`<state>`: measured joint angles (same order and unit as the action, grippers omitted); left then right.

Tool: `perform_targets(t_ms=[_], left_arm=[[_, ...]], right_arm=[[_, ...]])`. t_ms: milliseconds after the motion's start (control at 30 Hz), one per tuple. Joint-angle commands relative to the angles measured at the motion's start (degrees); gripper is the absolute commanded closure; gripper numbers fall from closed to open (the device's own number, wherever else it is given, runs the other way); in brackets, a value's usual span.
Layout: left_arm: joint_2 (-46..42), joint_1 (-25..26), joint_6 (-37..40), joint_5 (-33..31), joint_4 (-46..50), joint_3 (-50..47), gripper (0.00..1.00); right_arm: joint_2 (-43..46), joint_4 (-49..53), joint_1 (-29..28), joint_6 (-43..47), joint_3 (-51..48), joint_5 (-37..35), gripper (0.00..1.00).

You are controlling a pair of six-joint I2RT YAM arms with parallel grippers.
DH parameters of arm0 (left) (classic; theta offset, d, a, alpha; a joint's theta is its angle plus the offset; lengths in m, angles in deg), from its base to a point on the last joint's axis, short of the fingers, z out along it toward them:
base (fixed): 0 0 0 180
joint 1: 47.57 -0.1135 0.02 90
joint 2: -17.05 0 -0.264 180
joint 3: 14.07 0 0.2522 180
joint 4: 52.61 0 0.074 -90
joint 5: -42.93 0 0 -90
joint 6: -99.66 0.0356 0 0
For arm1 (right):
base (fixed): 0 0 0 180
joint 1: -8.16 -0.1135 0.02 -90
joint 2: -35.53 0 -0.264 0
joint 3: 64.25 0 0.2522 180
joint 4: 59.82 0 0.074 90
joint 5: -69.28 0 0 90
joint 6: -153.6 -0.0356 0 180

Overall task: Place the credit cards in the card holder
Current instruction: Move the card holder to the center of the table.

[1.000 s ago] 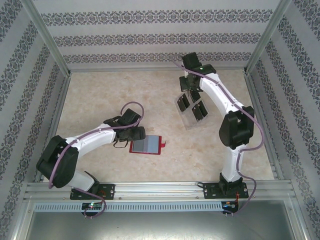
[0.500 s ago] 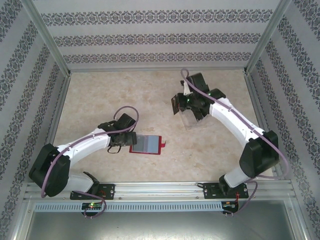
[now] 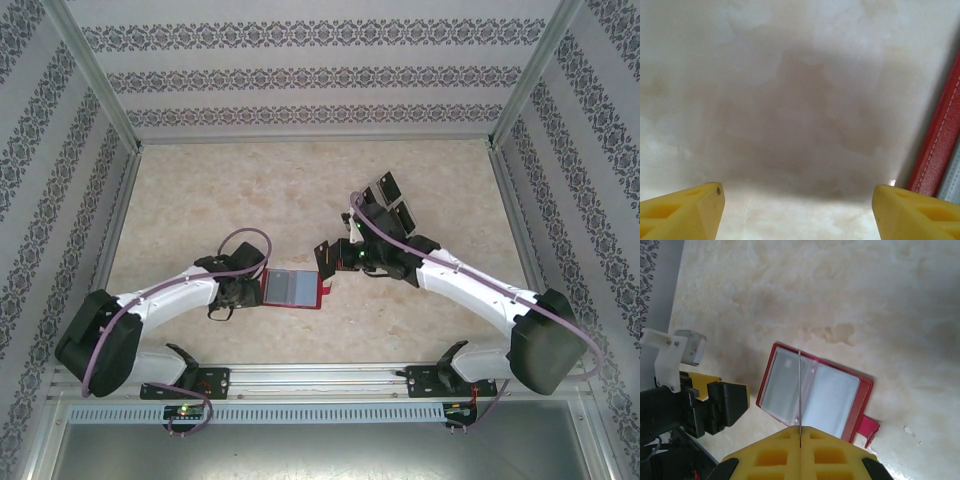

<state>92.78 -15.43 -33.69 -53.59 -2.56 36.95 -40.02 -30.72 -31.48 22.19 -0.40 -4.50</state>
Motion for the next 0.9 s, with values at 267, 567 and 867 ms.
perform_targets(t_ms=[267, 567, 867], left_arm=[[-1.20, 1.90, -3.49, 3.18, -4.03, -2.02, 0.22], [-0.42, 8.07, -8.39, 3.08, -5.62, -1.69, 0.22], [-3.10, 11.37, -12.86, -3.62, 2.74, 1.94, 0.22]], right_arm=[[2.77, -8.06, -1.57, -5.15, -7.19, 0.18, 1.00], [2.26, -9.39, -1.62, -5.26, -7.99, -0.06, 1.00], [-0.42, -17.56, -2.33, -8.95, -10.97, 0.48, 1.00]])
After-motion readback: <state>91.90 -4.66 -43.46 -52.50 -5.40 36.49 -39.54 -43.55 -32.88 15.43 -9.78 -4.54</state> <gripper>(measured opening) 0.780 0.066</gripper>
